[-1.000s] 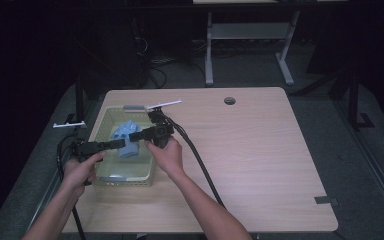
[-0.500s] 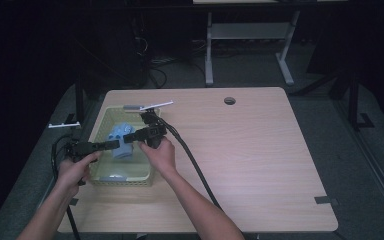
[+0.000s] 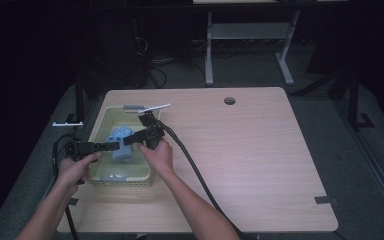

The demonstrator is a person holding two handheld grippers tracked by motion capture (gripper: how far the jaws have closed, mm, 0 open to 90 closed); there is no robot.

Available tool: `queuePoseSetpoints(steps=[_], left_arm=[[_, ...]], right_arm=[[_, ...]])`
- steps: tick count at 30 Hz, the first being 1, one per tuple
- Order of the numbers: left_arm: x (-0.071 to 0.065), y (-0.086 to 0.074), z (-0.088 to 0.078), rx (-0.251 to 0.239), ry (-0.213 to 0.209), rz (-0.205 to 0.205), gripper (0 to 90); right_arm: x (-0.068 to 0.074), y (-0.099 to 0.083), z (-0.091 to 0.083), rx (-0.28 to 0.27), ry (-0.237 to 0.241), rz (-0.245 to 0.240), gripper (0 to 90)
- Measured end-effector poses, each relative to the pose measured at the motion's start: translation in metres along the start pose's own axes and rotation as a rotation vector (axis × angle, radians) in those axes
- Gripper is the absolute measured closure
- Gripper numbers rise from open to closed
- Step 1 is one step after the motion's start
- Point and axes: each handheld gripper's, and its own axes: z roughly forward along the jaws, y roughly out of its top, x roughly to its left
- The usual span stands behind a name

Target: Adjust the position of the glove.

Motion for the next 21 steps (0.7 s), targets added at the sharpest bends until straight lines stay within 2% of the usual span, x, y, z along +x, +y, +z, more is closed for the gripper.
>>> queuePoseSetpoints(steps=[12,16,18,21], left_arm=[[0.005,-0.001,0.005,0.036,0.054,-0.018,81.1],[0.007,-0.002,0.008,0.052,0.088,-0.024,81.2],[0.007,-0.002,0.011,0.069,0.122,-0.033,81.1],[0.007,-0.001,0.016,0.098,0.172,-0.041,81.1]], right_arm=[[-0.006,-0.003,0.006,0.029,-0.023,0.019,75.2],[-0.008,-0.004,0.005,0.029,-0.045,0.022,74.1],[-0.009,-0.004,0.002,0.024,-0.063,0.025,73.0],[-0.010,-0.004,-0.002,0.014,-0.065,0.028,72.4]])
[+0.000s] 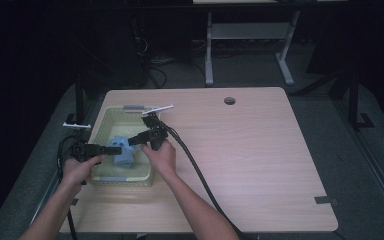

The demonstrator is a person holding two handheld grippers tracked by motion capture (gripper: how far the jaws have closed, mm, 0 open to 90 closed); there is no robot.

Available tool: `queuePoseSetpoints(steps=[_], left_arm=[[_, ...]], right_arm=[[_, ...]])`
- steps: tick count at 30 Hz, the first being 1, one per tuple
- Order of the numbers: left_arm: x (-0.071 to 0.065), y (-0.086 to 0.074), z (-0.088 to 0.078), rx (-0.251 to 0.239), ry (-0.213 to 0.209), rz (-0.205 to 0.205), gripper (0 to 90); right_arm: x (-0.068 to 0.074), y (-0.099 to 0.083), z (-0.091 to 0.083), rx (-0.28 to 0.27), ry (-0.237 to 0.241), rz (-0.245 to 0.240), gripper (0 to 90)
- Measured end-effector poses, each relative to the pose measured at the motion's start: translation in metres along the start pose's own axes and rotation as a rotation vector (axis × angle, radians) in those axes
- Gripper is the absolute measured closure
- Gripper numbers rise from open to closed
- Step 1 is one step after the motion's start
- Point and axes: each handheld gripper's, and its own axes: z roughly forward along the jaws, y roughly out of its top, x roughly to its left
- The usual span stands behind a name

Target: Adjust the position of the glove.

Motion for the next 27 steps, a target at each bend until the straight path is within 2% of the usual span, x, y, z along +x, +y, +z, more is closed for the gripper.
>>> queuePoseSetpoints(steps=[2,6,7,8,12,13,14,16,17,20,25,27], left_arm=[[-0.003,0.002,0.002,0.027,0.050,0.020,81.1],[-0.005,0.005,0.008,0.066,0.118,0.012,80.8],[-0.005,0.006,0.009,0.090,0.139,0.028,80.6],[-0.007,0.007,0.011,0.092,0.147,0.011,80.4],[-0.007,0.011,0.019,0.162,0.214,0.015,78.2],[-0.008,0.011,0.021,0.165,0.219,0.001,76.9],[-0.007,0.012,0.021,0.183,0.254,0.015,76.3],[-0.007,0.013,0.022,0.177,0.283,0.019,73.6],[-0.007,0.013,0.022,0.169,0.291,0.002,71.1],[-0.004,0.014,0.019,0.145,0.302,-0.006,58.9],[-0.003,0.015,0.013,0.100,0.289,-0.028,54.9],[-0.005,0.016,0.012,0.090,0.298,-0.016,53.8]], right_arm=[[0.000,0.000,-0.002,-0.004,-0.003,-0.003,71.7],[0.000,-0.001,-0.007,-0.015,0.002,-0.009,71.4],[0.001,-0.001,-0.009,-0.017,0.001,-0.009,71.3],[0.001,-0.001,-0.010,-0.021,0.002,-0.014,71.3],[0.003,-0.002,-0.016,-0.032,0.005,-0.027,71.1],[0.003,-0.002,-0.017,-0.035,0.006,-0.027,70.9],[0.003,-0.003,-0.018,-0.040,0.010,-0.026,71.0],[0.002,-0.003,-0.021,-0.044,0.008,-0.028,70.9],[0.002,-0.004,-0.022,-0.046,0.006,-0.028,70.9],[0.002,-0.004,-0.027,-0.050,0.005,-0.023,70.8],[0.000,-0.004,-0.033,-0.062,-0.002,-0.028,70.5],[-0.001,-0.005,-0.035,-0.064,-0.004,-0.028,70.5]])
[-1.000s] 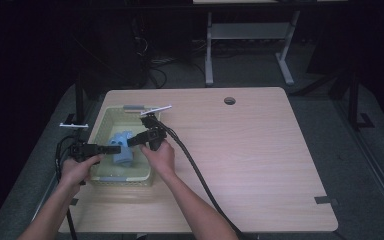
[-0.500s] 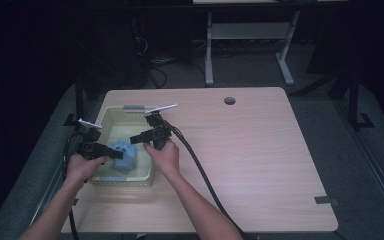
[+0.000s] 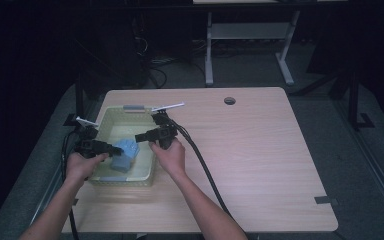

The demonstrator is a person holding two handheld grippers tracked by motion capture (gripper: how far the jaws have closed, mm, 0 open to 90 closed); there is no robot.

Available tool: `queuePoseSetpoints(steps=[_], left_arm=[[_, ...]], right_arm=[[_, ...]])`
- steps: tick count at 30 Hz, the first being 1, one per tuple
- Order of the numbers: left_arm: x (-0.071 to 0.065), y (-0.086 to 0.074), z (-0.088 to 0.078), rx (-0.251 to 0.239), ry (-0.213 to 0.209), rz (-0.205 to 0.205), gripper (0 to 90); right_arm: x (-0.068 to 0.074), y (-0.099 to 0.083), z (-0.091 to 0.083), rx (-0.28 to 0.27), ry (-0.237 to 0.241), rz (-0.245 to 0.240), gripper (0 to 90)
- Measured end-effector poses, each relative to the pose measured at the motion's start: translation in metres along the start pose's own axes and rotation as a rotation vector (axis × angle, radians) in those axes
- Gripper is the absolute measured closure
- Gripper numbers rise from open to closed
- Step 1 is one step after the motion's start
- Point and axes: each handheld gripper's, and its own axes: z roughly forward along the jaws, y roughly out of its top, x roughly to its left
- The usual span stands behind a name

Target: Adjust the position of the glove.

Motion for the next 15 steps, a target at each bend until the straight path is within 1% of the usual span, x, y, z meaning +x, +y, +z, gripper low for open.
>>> queuePoseSetpoints(steps=[1,2,3,4,6,7,8,10,11,13,14,15], left_arm=[[-0.002,0.000,-0.001,-0.016,0.010,0.008,53.7],[-0.004,0.000,-0.002,-0.021,0.015,0.012,52.9],[-0.006,0.001,-0.004,-0.034,0.025,0.033,52.4],[-0.008,0.001,-0.006,-0.053,0.027,0.032,52.2],[-0.009,0.002,-0.007,-0.058,0.035,0.047,52.4],[-0.009,0.003,-0.007,-0.050,0.032,0.048,53.0],[-0.010,0.003,-0.005,-0.046,0.022,0.039,55.2],[-0.010,0.003,-0.001,-0.015,0.015,0.040,59.9],[-0.010,0.002,0.001,0.004,0.014,0.047,62.6],[-0.011,0.002,0.007,0.034,0.028,0.088,67.3],[-0.014,0.001,0.009,0.039,0.035,0.090,70.6],[-0.014,0.001,0.011,0.057,0.052,0.105,71.7]], right_arm=[[0.000,0.000,-0.001,0.000,0.000,0.001,70.4],[-0.001,0.000,-0.002,-0.001,-0.002,-0.001,70.4],[-0.001,-0.001,-0.002,-0.003,-0.001,-0.001,70.3],[-0.001,-0.001,-0.004,-0.003,-0.003,0.000,70.2],[-0.003,-0.002,-0.006,-0.008,-0.005,0.001,70.1],[-0.003,-0.002,-0.006,-0.007,-0.005,0.003,70.2],[-0.003,-0.002,-0.007,-0.008,-0.005,0.003,70.0],[-0.003,-0.002,-0.009,-0.011,-0.005,-0.001,70.1],[-0.003,-0.002,-0.010,-0.014,-0.006,-0.001,70.1],[-0.003,-0.001,-0.012,-0.016,-0.005,0.002,70.1],[-0.003,-0.002,-0.014,-0.019,-0.004,0.000,70.1],[-0.003,-0.002,-0.015,-0.018,-0.004,0.000,70.2]])
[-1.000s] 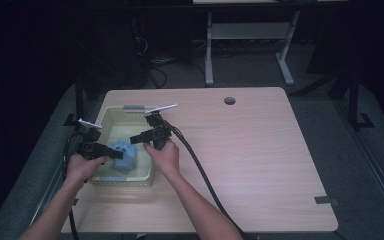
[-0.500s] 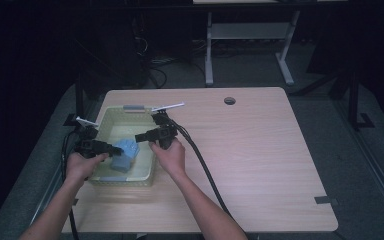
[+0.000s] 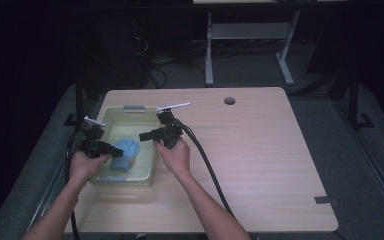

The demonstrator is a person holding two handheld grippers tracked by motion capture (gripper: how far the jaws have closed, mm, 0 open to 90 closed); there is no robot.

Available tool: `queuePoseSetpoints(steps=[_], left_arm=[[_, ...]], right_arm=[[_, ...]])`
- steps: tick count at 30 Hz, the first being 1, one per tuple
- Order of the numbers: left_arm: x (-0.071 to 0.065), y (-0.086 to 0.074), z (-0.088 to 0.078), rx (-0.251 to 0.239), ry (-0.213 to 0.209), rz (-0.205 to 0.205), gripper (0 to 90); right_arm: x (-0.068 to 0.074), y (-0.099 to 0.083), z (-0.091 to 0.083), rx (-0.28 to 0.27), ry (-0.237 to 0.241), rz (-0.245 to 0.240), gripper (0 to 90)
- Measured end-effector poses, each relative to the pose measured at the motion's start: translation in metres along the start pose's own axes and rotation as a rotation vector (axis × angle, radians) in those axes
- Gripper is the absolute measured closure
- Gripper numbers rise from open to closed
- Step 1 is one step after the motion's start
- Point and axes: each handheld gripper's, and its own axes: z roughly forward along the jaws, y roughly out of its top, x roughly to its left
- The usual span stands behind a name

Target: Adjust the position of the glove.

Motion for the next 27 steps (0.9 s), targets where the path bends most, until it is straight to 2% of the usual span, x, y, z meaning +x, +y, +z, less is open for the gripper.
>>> queuePoseSetpoints(steps=[6,11,16,19,20,22,27], left_arm=[[-0.001,0.003,0.009,0.060,0.050,0.006,72.5],[-0.003,0.004,0.011,0.062,0.043,0.002,70.8],[-0.003,0.004,0.002,0.016,0.010,0.004,66.4],[-0.004,0.004,-0.002,-0.025,-0.013,-0.012,64.7],[-0.003,0.004,-0.004,-0.022,-0.012,0.002,64.1],[-0.004,0.004,-0.006,-0.044,-0.037,0.005,61.9],[-0.007,0.002,-0.013,-0.070,-0.063,0.031,58.3]], right_arm=[[-0.002,-0.001,-0.006,-0.007,0.000,-0.003,70.1],[-0.006,-0.003,-0.013,-0.016,-0.005,-0.001,69.2],[-0.010,-0.006,-0.020,-0.024,-0.010,0.006,66.7],[-0.012,-0.007,-0.026,-0.024,-0.014,0.010,65.4],[-0.012,-0.007,-0.028,-0.028,-0.016,0.009,65.2],[-0.013,-0.007,-0.031,-0.035,-0.015,0.009,64.4],[-0.018,-0.010,-0.042,-0.050,-0.011,0.027,62.9]])
